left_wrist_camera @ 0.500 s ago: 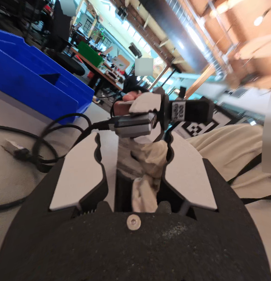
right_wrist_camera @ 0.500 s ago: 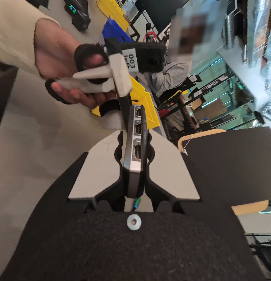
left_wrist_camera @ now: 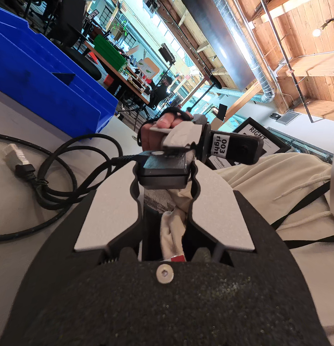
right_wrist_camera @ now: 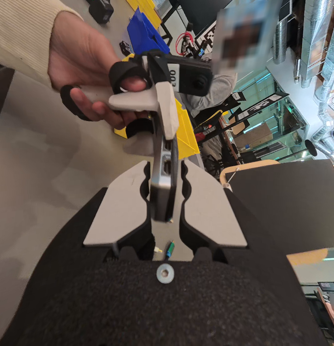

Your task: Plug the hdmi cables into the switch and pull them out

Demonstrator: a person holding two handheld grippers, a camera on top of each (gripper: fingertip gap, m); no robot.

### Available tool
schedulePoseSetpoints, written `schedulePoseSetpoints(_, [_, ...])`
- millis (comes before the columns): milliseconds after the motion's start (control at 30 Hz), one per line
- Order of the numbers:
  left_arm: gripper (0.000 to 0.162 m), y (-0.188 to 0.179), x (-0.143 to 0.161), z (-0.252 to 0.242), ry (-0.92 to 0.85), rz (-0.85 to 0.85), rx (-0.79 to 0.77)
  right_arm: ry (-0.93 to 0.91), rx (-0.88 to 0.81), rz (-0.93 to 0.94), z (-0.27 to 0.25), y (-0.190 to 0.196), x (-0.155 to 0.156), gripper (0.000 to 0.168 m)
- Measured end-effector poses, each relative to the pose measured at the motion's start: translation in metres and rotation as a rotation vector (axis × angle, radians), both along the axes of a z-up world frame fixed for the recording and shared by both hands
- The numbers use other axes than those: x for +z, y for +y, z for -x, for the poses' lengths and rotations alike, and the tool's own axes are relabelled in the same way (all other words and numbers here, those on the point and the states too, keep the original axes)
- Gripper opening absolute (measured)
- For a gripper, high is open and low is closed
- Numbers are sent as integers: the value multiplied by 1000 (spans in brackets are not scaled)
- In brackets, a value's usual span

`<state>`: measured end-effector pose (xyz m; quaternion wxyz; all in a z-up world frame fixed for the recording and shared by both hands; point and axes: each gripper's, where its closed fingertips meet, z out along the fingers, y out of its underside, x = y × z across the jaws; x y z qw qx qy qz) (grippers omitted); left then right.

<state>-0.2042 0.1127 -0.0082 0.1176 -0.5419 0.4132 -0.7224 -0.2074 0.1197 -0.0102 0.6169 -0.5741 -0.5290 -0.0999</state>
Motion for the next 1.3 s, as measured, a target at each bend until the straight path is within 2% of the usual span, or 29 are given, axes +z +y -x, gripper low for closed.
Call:
schedulePoseSetpoints(167, [52,8,-2,3,-7,-14,29,-8,-17,0,-16,-3,1,40])
schedulePoseSetpoints(233, [52,5,-3,1,-9,-12,23,-45,-19,15,-14,-2,-6,36])
schedulePoseSetpoints(300, [52,2,-4,-1,-13,-11,16,-71,-31,-5,-12,-2,-9,23])
schedulePoseSetpoints(367, [52,3,-3,-2,-16,-26,30,-55,-40,3,-13,-2,-8,22])
schedulePoseSetpoints(467, [52,7,-3,-3,13,-64,81,-39,-57,6,-16,3,-8,22])
schedulePoseSetpoints(567, [52,20,-8,9,81,-219,223,-54,-86,-58,-24,8,-8,22])
schedulePoseSetpoints(700, [58,28,-32,42,210,-449,421,12,-160,-106,-64,-1,-6,21])
schedulePoseSetpoints(867, [61,8,-75,50,273,-433,519,135,-217,-110,-89,-41,-34,21])
schedulePoseSetpoints(967, [62,3,-92,34,308,-368,465,110,-233,-97,-89,-47,-39,21])
schedulePoseSetpoints(1033, [60,11,-97,20,327,-359,445,157,-227,-91,-88,-46,-33,21])
schedulePoseSetpoints(1100, [52,27,-104,5,379,-386,444,194,-209,-66,-87,-45,-33,21])
schedulePoseSetpoints(1200, [47,62,-113,-25,471,-438,442,227,-191,-34,-90,-46,-31,21])
schedulePoseSetpoints(1300, [45,100,-124,-61,556,-439,413,266,-190,-77,-99,-49,-21,21])
